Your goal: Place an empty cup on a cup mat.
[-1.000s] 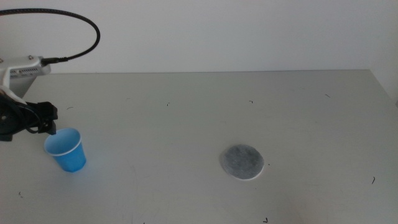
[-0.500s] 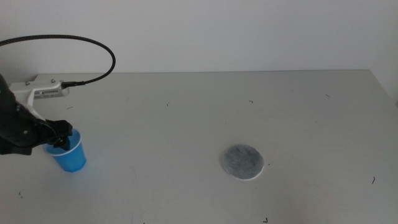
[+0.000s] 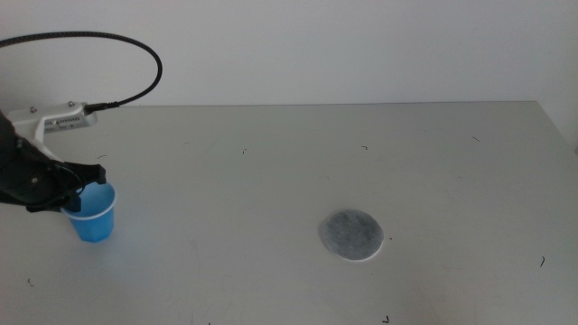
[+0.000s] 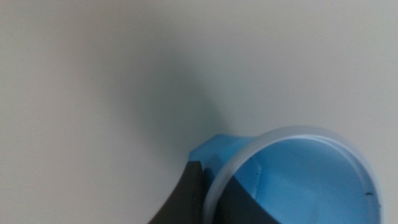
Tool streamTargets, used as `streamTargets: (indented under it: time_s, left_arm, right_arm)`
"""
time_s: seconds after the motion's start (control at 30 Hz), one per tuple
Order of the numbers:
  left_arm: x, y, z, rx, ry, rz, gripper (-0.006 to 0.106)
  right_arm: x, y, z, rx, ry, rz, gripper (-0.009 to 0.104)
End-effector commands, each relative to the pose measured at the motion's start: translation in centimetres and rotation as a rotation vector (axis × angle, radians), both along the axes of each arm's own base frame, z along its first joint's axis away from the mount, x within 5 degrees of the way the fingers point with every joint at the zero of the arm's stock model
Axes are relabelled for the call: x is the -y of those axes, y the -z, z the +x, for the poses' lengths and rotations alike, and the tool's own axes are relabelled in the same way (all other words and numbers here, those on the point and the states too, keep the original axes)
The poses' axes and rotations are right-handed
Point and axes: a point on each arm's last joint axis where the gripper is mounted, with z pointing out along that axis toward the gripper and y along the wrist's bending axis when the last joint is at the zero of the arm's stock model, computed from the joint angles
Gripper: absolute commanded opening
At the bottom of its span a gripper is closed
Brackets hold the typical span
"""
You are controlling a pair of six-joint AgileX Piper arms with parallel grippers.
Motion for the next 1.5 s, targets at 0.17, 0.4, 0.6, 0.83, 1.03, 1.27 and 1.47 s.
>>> streamTargets:
  time_s: [0.17, 0.4, 0.6, 0.83, 1.03, 1.27, 1.47]
  left_arm:
    - [4.9, -6.9, 0.5, 0.141, 0.100, -0.050, 0.000]
    - [13.8, -8.5, 1.2, 0.179, 0.260, -0.129, 0.000]
    - [21.4, -7.2, 0.1, 0.206, 0.429, -0.168, 0.000]
    - [27.6, -5.5, -0.6, 0.189, 0.541, -0.207, 0.000]
    - [31.2, -5.0, -0.5, 0.182, 0.610, -0.216, 0.000]
    - [32.8, -4.1, -0.2, 0.175, 0.632, -0.220, 0.000]
    - [33.1, -3.2, 0.2, 0.178, 0.630, -0.214, 0.002]
  right_arm:
    - [0.0, -1.2, -0.2, 0.107, -0.003, -0.023, 0.094]
    - [0.0, -1.2, -0.2, 0.107, -0.003, -0.023, 0.094]
    - [0.0, -1.2, -0.2, 0.107, -0.003, -0.023, 0.094]
    - [0.0, -1.2, -0.2, 0.107, -0.003, -0.023, 0.094]
    - [0.0, -1.2, -0.2, 0.107, -0.003, -0.023, 0.094]
    - [0.0, -1.2, -0.2, 0.107, -0.003, -0.023, 0.094]
    - [0.0, -1.2, -0.2, 0.107, -0.003, -0.023, 0.094]
